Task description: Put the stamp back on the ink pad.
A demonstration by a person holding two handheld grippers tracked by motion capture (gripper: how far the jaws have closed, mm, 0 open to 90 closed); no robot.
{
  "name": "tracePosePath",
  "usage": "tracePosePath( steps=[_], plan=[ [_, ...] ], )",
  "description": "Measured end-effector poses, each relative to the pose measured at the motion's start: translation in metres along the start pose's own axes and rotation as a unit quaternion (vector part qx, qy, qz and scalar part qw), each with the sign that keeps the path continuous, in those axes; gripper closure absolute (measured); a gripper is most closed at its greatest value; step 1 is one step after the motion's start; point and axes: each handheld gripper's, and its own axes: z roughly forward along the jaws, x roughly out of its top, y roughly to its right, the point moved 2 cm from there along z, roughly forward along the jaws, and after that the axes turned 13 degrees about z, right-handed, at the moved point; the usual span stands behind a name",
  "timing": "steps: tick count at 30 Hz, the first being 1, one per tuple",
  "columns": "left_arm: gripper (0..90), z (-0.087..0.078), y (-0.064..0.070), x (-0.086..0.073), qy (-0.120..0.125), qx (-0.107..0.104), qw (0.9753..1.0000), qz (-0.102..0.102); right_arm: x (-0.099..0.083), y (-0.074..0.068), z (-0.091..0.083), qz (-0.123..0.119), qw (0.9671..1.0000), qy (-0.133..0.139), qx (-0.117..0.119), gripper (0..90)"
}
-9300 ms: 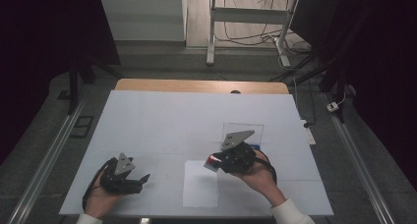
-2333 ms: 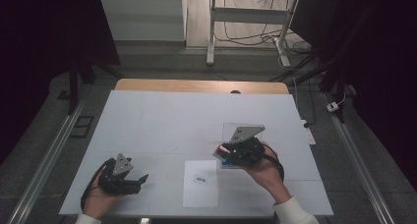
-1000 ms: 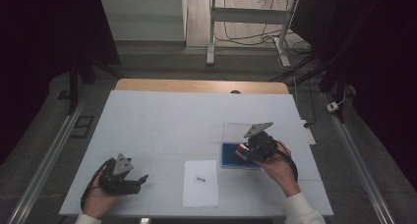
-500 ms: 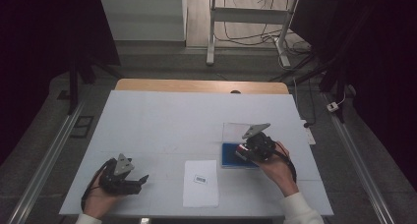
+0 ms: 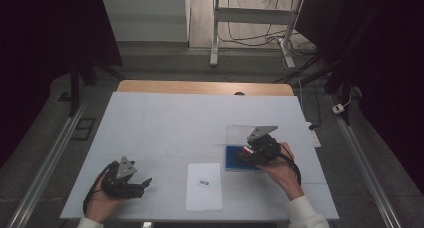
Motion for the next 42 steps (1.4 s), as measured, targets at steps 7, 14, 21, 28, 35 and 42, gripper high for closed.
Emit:
tracePosePath(
  steps=[7,14,21,28,35,42],
  plan=[
    [17.7,-0.001,0.0,-0.001,0.004,-0.002,1.0,-0.005,-0.001,0.001,-0.015,0.011,0.9987,0.048,0.011,37.7],
    [17.4,-0.002,0.001,0.002,0.016,-0.005,0.9998,-0.014,-0.016,-0.001,-0.031,0.011,0.9964,0.083,0.008,36.9],
    [17.3,-0.002,0.006,0.002,0.024,-0.018,0.9993,-0.021,-0.044,0.003,-0.048,0.015,0.9955,0.093,-0.007,35.2],
    [17.2,-0.002,0.011,0.004,0.027,-0.027,0.9992,-0.015,-0.08,0.007,-0.059,0.03,0.994,0.105,-0.003,35.1],
    [17.1,-0.001,0.013,0.003,0.027,-0.028,0.9991,-0.017,-0.117,0.018,-0.059,0.061,0.9923,0.107,0.007,35.1],
    [17.3,0.0,0.012,0.003,0.027,-0.017,0.9993,-0.021,-0.135,0.023,-0.062,0.065,0.9911,0.116,0.007,35.1]
  ],
)
